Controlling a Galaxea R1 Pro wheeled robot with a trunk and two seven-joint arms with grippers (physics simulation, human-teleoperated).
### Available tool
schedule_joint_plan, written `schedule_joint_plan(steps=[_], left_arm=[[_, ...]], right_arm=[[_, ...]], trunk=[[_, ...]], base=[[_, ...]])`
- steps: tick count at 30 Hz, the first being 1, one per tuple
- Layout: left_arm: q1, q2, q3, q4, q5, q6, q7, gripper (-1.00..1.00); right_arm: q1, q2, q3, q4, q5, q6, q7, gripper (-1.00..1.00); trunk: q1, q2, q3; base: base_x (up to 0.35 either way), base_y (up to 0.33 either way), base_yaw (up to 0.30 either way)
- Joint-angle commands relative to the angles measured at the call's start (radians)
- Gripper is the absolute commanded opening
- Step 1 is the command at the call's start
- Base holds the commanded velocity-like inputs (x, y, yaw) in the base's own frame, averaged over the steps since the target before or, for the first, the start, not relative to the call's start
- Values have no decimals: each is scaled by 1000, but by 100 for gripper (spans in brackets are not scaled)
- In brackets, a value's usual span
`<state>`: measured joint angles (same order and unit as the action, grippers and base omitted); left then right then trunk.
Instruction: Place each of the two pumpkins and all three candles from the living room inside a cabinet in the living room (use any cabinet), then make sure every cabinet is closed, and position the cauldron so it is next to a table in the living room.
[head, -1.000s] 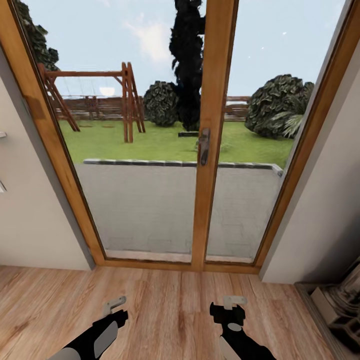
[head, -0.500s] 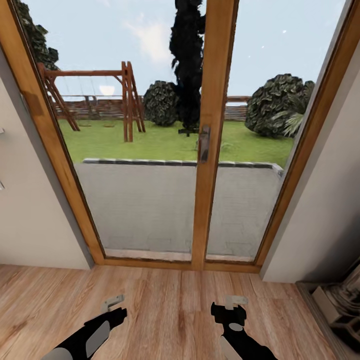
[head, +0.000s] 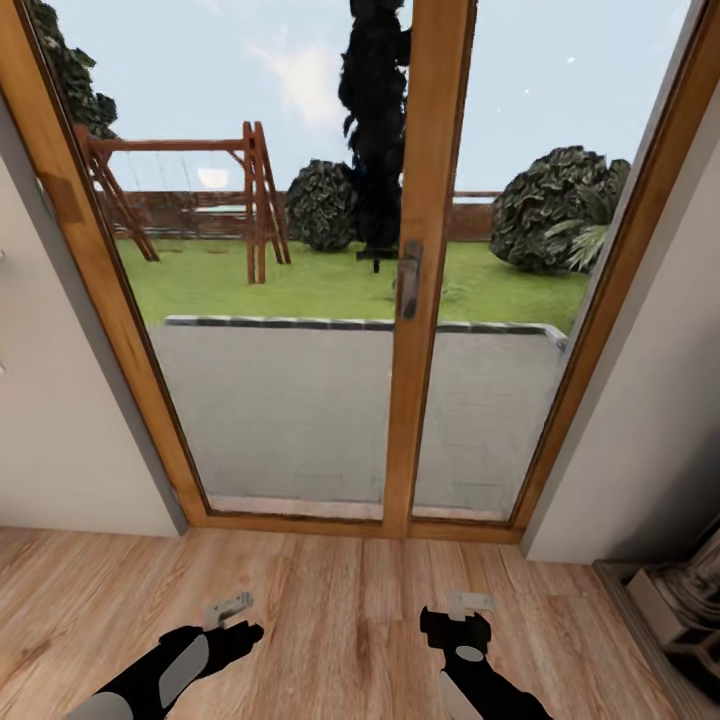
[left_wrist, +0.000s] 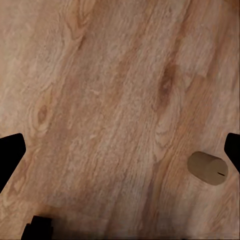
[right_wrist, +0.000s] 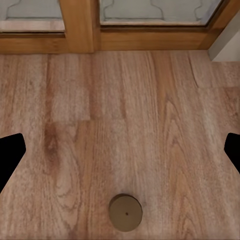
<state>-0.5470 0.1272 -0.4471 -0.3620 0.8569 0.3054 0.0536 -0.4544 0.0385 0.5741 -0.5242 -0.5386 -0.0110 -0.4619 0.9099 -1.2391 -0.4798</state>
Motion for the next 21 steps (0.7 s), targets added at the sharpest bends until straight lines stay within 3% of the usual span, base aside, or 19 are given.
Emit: schedule_joint_plan(steps=[1, 3, 4, 5, 7, 8, 10, 13, 16, 19, 21], left_arm=[[0, 15, -4, -23, 10, 40, -16, 100], [-2, 60, 8, -136, 10, 179, -45, 100], [-2, 72, 15, -168, 11, 211, -48, 100], [-2, 113, 50, -282, 19, 314, -54, 100], [0, 164, 127, -454, 39, 462, -57, 100], [1, 183, 168, -523, 48, 533, -57, 100], [2, 201, 218, -586, 57, 607, -58, 100], [8, 207, 265, -640, 65, 667, -60, 100], [10, 205, 275, -665, 68, 680, -61, 100], [10, 203, 277, -671, 69, 683, -61, 100], [10, 200, 278, -673, 70, 684, -61, 100]], right_arm=[[-1, 0, 8, -1, -10, -1, -8, 100], [-1, 0, 7, -1, -10, 0, -9, 100], [-1, 0, 7, -1, -10, 1, -8, 100], [-1, 1, 7, 0, -10, 4, -8, 100], [-1, 1, 8, 0, -11, 13, -8, 100], [-1, 1, 7, 0, -11, 17, -8, 100], [-1, 1, 7, 0, -11, 24, -9, 100], [-1, 1, 6, 0, -11, 43, -9, 100], [-1, 1, 3, 0, -15, 79, -10, 100], [-1, 2, 2, 0, -50, 117, -11, 100], [-1, 2, 2, 8, -95, 129, -8, 100]], trunk=[[4, -8, -4], [12, -22, -11], [15, -29, -14], [19, -36, -17], [27, -50, -23], [31, -57, -26], [38, -71, -32], [50, -92, -42], [61, -113, -51], [73, -134, -61], [81, -148, -67]], base=[[0, 0, 0], [0, 0, 0], [0, 0, 0], [0, 0, 0], [0, 0, 0], [0, 0, 0], [0, 0, 0], [0, 0, 0], [0, 0, 0], [0, 0, 0], [0, 0, 0]])
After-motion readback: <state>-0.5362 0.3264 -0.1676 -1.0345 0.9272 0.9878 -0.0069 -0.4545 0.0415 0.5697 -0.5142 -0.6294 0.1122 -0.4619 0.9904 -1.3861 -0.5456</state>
